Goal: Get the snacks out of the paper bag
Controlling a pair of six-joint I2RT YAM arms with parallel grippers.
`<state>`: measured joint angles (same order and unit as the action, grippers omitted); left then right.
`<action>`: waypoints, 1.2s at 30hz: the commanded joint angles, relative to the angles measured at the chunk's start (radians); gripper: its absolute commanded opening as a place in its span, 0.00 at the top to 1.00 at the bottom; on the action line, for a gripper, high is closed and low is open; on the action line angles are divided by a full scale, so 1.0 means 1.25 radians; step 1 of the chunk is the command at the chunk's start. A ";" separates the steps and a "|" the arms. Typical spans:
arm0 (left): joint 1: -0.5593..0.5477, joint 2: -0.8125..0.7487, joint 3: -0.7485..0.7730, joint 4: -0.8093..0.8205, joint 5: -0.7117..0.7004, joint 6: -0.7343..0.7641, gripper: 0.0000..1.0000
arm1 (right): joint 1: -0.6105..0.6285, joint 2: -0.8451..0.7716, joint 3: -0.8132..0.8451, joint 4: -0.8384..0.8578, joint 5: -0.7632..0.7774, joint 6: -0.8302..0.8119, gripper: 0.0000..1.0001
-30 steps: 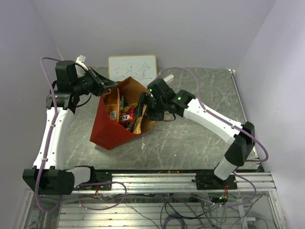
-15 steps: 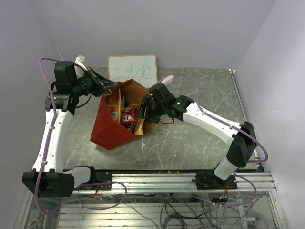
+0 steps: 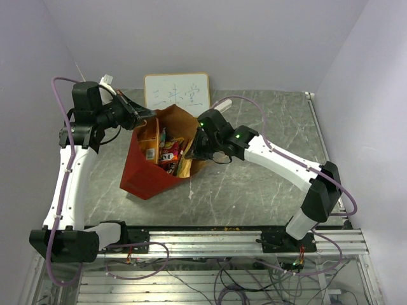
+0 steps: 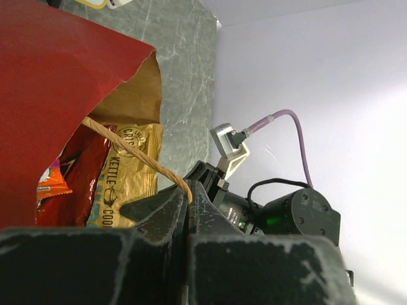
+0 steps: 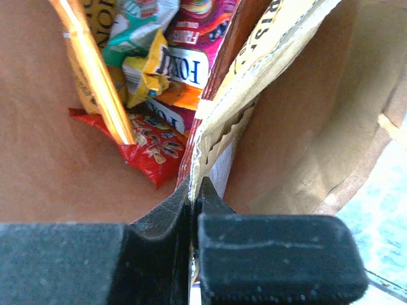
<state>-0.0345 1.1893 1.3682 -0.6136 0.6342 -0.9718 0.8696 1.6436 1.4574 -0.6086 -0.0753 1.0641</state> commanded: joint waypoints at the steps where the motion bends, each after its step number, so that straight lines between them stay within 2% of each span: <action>1: -0.006 -0.004 0.057 -0.017 -0.008 0.024 0.93 | -0.004 0.016 0.078 0.001 -0.016 -0.029 1.00; 20: 0.015 0.061 0.160 -0.118 -0.087 0.067 0.93 | -0.003 0.108 0.355 -0.017 -0.083 -0.075 1.00; 25: 0.062 0.061 0.161 -0.139 -0.088 0.071 0.93 | -0.003 0.124 0.423 -0.033 -0.079 -0.098 1.00; 32: 0.077 0.069 0.169 -0.145 -0.085 0.072 0.93 | -0.005 0.158 0.555 -0.040 -0.103 -0.160 1.00; 36: 0.081 0.076 0.180 -0.148 -0.090 0.072 0.93 | -0.009 0.148 0.593 0.007 -0.144 -0.222 1.00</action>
<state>0.0574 1.2831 1.5330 -0.8143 0.5045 -0.8894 0.8673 1.8488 2.1311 -0.6964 -0.1955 0.8753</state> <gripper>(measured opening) 0.072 0.009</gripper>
